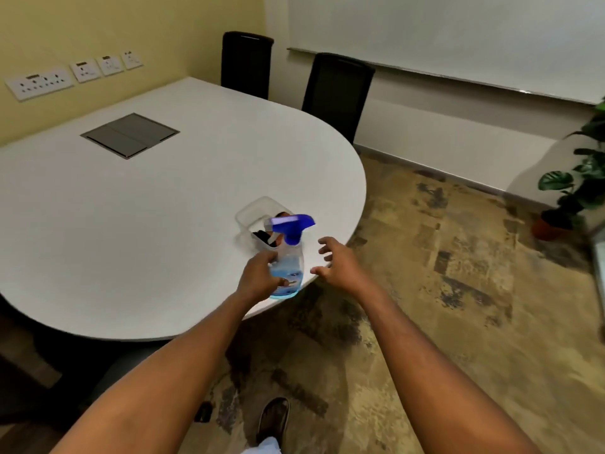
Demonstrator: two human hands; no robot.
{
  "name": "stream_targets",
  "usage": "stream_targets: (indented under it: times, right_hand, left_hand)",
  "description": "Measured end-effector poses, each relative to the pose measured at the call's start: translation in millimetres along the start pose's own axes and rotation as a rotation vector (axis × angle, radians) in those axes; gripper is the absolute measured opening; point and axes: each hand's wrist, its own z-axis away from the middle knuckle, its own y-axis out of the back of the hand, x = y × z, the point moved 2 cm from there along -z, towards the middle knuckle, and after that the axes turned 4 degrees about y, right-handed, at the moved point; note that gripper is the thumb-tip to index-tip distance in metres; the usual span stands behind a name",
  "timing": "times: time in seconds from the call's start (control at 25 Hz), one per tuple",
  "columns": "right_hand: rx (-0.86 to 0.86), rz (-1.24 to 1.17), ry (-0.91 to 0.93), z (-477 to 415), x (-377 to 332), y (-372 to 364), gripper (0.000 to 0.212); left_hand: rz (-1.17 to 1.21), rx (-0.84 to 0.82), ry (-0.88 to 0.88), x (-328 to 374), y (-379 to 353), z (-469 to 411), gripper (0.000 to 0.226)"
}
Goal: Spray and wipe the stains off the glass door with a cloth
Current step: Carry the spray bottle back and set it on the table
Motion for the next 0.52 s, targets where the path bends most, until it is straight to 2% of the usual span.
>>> stream_targets:
  times: [0.08, 0.2, 0.32, 0.52]
  right_hand:
    - [-0.016, 0.045, -0.048, -31, 2, -21, 0.06]
    - [-0.015, 0.071, -0.145, -83, 3, -48, 0.045]
    - [0.024, 0.076, -0.236, -127, 5, -67, 0.038]
    - [0.14, 0.148, -0.284, -184, 12, -78, 0.019]
  left_hand:
    - [0.007, 0.057, 0.059, -28, 22, -18, 0.062]
    - [0.058, 0.132, 0.15, -71, 50, -49, 0.054]
    - [0.089, 0.138, 0.208, -107, 67, -78, 0.046]
    - [0.171, 0.152, 0.278, -144, 72, -117, 0.028]
